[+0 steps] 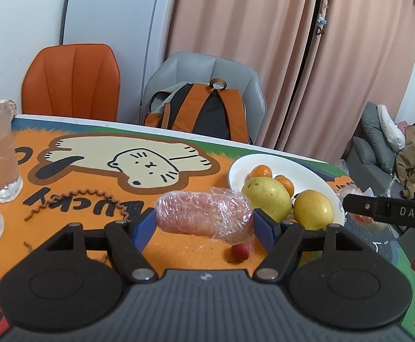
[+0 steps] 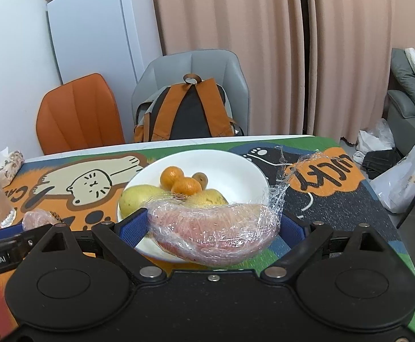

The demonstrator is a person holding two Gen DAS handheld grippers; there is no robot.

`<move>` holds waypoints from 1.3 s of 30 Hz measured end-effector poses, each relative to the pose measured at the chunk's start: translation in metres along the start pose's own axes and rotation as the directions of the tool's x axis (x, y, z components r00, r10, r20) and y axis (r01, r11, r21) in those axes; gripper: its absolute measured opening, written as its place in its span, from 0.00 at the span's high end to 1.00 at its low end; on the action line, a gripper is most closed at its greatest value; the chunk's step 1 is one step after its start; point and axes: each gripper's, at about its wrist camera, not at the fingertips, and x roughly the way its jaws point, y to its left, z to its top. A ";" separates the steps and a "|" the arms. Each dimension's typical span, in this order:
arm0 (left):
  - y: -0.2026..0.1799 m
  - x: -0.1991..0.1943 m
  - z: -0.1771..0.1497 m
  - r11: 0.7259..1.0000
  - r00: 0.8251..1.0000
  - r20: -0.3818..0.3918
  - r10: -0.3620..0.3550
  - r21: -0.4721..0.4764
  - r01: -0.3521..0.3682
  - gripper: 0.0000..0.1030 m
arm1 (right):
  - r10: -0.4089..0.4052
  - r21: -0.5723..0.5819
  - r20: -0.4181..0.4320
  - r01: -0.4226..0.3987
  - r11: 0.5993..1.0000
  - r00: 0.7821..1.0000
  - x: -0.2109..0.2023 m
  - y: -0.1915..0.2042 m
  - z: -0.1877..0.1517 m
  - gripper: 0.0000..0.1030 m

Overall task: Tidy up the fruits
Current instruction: 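Carry both wrapped pink items over the white bowl with both tools, then lower both wrapped items into the bowl and open both tools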

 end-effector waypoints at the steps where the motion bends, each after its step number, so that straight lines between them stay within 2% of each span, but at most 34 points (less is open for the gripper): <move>1: -0.001 0.001 0.001 1.000 1.000 0.000 0.000 0.001 0.000 0.31 | 0.002 0.001 0.002 -0.002 1.000 1.000 0.002 0.000 0.002 0.11; 25: -0.015 0.043 0.023 1.000 1.000 -0.012 -0.009 0.027 0.009 0.31 | 0.040 0.047 0.001 -0.040 0.998 0.999 0.057 -0.013 0.040 0.11; 30: -0.017 0.047 0.026 0.999 1.000 -0.010 -0.002 0.033 0.003 0.31 | 0.066 0.075 -0.002 -0.065 0.995 0.998 0.066 -0.017 0.046 0.06; 39: -0.024 0.047 0.032 0.999 1.000 -0.004 -0.017 0.047 0.017 0.31 | 0.085 0.101 0.010 -0.085 0.991 0.996 0.053 -0.029 0.041 0.06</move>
